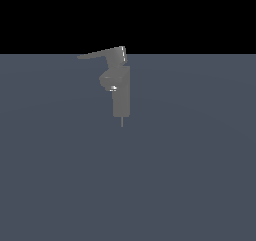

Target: Turn on the faucet by rotating a designated handle.

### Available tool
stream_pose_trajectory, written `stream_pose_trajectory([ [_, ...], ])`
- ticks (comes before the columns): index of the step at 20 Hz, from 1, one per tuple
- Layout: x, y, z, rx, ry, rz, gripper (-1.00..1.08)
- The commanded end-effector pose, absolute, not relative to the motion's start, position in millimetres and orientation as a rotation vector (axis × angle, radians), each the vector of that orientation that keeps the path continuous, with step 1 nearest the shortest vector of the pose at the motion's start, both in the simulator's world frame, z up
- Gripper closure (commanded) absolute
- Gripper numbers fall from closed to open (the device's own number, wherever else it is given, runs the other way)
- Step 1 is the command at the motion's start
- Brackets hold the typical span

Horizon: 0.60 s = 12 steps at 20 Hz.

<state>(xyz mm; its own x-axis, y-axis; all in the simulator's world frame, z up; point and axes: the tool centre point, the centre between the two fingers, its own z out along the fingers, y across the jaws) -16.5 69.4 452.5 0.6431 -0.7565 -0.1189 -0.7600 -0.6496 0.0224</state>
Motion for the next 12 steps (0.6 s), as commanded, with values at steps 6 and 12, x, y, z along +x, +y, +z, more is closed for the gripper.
stream_pose_trajectory([
  [6,26,84,420,-2.706,1.573,0.222,1.08],
  [12,57,96,388,-2.604,1.784,0.243,1.08],
])
